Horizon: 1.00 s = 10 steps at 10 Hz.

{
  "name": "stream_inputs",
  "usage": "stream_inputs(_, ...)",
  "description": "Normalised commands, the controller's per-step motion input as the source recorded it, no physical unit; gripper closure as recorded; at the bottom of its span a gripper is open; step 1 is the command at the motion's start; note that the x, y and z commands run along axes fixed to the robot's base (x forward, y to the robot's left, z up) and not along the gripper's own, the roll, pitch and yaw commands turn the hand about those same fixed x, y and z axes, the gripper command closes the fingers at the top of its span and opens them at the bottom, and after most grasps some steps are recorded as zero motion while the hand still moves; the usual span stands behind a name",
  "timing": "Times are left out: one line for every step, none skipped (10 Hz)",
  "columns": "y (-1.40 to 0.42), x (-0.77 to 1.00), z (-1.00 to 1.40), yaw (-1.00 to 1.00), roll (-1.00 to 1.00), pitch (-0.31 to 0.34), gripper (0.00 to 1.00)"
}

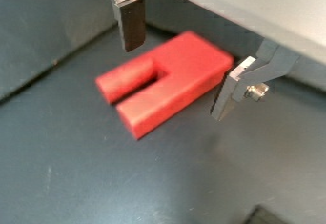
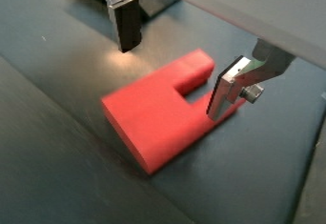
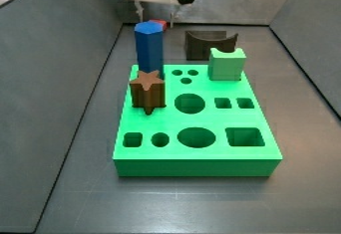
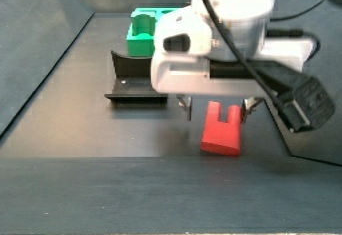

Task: Pick up the square-circle object. Move up. Rotate the square-circle object. Place the square-circle object on the fixture. Regrasp the square-circle object. Move to above the board. Insert the square-circle object.
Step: Pick up the square-circle object.

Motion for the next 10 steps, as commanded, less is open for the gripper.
stream_inputs(-0.17, -0.17, -0.21, 0.0, -0.03, -0.181, 0.0)
stream_inputs(-0.24, -0.13, -0.1, 0.0, 0.0, -0.16, 0.0)
stream_inputs(-0.12, -0.1, 0.0, 0.0, 0.0, -0.156, 0.0)
stream_inputs(-0.28, -0.34, -0.09, -0.09, 0.0, -0.263, 0.0)
stream_inputs(-0.17, -0.28, -0.31, 0.0, 0.0, -0.184, 0.0)
stream_inputs(-0.05, -0.25, -0.28, 0.0, 0.0, -0.164, 0.0)
stream_inputs(0.0, -0.01, -0.12, 0.0, -0.03, -0.053, 0.0)
stream_inputs(0.0, 0.0, -0.09, 0.0, -0.02, -0.01, 0.0)
stream_inputs(0.0, 0.0, -0.01, 0.0, -0.01, 0.0, 0.0)
stream_inputs(0.0, 0.0, 0.0, 0.0, 0.0, 0.0, 0.0)
